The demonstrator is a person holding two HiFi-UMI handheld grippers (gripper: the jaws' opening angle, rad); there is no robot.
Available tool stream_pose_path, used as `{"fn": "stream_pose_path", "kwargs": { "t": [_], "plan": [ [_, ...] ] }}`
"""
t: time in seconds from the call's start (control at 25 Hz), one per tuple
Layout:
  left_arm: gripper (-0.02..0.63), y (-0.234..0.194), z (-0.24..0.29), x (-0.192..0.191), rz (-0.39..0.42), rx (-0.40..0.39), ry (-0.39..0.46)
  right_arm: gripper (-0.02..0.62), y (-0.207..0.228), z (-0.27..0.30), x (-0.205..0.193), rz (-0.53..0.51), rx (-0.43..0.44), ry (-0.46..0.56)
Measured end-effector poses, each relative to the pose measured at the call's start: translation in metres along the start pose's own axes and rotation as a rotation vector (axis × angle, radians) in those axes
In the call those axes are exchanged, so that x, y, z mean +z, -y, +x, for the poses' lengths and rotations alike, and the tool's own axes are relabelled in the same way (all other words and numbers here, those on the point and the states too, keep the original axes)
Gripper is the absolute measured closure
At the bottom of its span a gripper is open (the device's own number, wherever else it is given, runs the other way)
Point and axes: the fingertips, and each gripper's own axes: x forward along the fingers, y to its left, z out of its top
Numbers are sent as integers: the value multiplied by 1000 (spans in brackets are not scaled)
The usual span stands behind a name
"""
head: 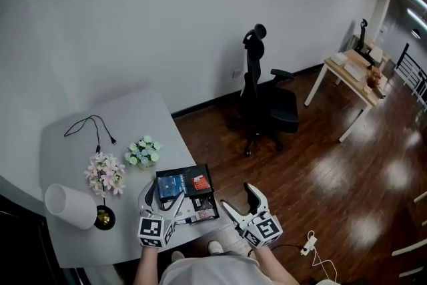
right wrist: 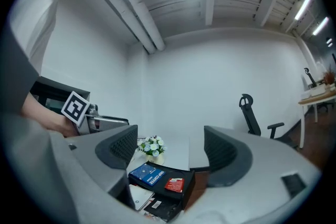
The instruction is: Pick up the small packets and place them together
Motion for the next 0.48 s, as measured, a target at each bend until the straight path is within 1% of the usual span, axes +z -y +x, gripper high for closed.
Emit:
{"fn": "stream_pose_path", "kwargs": {
  "t": [0.08, 0.16, 0.2, 0.36, 0.48],
  "plan": [
    [224, -10, -25, 8, 4, 68, 33, 207, -11, 8, -3, -26, 17, -28],
    [224, -19, -45, 7, 6, 118, 39, 227, -22, 16, -6, -46, 37, -45],
    [224, -23, -53, 5, -1, 138, 37, 227, -28, 21, -6, -49, 49, -48],
    [225, -34, -72, -8, -36, 183, 24, 227, -48, 36, -8, -57, 92, -58],
    [225, -39, -79, -12, -41, 192, 21, 227, -59, 43, -9, -63, 112, -63]
  ]
}}
